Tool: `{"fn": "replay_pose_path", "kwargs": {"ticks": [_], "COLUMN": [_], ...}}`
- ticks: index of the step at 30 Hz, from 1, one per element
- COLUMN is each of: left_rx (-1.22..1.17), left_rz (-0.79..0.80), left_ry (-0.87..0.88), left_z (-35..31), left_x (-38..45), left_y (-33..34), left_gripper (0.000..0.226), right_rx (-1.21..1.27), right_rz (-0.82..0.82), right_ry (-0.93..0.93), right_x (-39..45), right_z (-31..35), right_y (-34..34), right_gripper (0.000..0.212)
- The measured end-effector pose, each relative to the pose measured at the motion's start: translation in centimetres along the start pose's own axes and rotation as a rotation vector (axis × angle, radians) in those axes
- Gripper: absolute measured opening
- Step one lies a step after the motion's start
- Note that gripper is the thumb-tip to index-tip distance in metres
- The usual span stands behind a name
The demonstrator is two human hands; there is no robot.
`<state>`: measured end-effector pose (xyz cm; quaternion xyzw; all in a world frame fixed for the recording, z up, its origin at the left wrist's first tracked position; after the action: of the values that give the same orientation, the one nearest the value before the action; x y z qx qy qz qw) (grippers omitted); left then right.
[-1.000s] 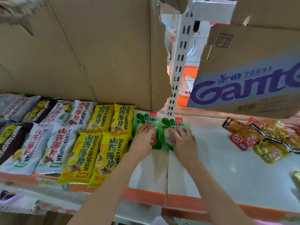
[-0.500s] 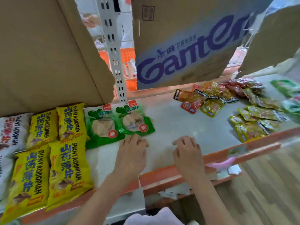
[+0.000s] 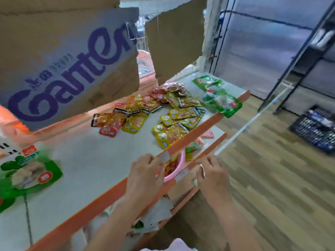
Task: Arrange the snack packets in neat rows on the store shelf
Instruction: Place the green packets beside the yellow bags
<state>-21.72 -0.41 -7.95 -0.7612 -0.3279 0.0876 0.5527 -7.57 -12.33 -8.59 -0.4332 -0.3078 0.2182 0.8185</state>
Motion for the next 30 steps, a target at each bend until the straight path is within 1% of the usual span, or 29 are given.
{"fn": "replay_pose_path", "kwargs": {"ticks": [2,5,7,9,14,16,18,21,24,26,30], "left_rx": [-0.038,-0.094,-0.117,-0.136,-0.177,-0.162,-0.177,-0.196,-0.197,-0.189,-0.127], "left_rz": [-0.01,0.023,0.035,0.028,0.003,-0.003,0.012,0.065,0.112,0.091,0.084], "left_ry": [0.016,-0.023,0.007,0.031,0.017,0.025,0.021,0.046,0.073,0.063,0.018], "left_z": [-2.8,-6.2,-8.2,-9.4,-8.5,-8.3,-8.3,-8.8,-9.3,-9.3,-9.1], "left_x": [1.9,4.3,5.3,6.4,10.8,13.4,16.1,20.2,23.4,24.9,26.7], "left_y": [1.3,3.2,4.4,5.2,6.3,6.7,7.3,8.8,10.1,10.6,11.8], "left_gripper": [0.019,0.017,0.02,0.021,0.014,0.016,0.019,0.025,0.028,0.029,0.035], "right_rx": [-0.011,0.013,0.021,0.04,0.106,0.125,0.136,0.115,0.086,0.092,0.037], "right_rz": [0.004,0.013,0.048,0.076,0.087,0.078,0.059,0.021,-0.002,0.041,0.215], "right_ry": [0.039,0.09,0.113,0.133,0.095,0.066,0.047,0.052,0.067,0.093,0.154], "right_x": [0.9,2.1,3.0,4.3,8.9,11.5,14.5,19.4,23.6,25.9,29.3], "right_z": [-3.2,-7.5,-9.3,-10.3,-10.6,-10.7,-11.3,-13.0,-14.0,-14.4,-14.8], "right_y": [-1.0,-2.5,-2.8,-2.5,-0.4,0.2,0.4,0.0,-0.1,0.5,2.8], "right_gripper": [0.032,0.017,0.022,0.023,0.027,0.026,0.021,0.02,0.028,0.035,0.046]}}
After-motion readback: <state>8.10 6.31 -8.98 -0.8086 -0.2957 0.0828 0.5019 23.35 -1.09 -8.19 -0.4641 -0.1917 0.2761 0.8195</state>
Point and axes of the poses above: each hand's wrist, its own x-axis towards the middle knuckle, its own y-axis out of the palm, z = x × y, the point moved 7 cm from there along x, towards the middle knuckle, and after that the axes turned 7 degrees about y, right-handed, at the moved point
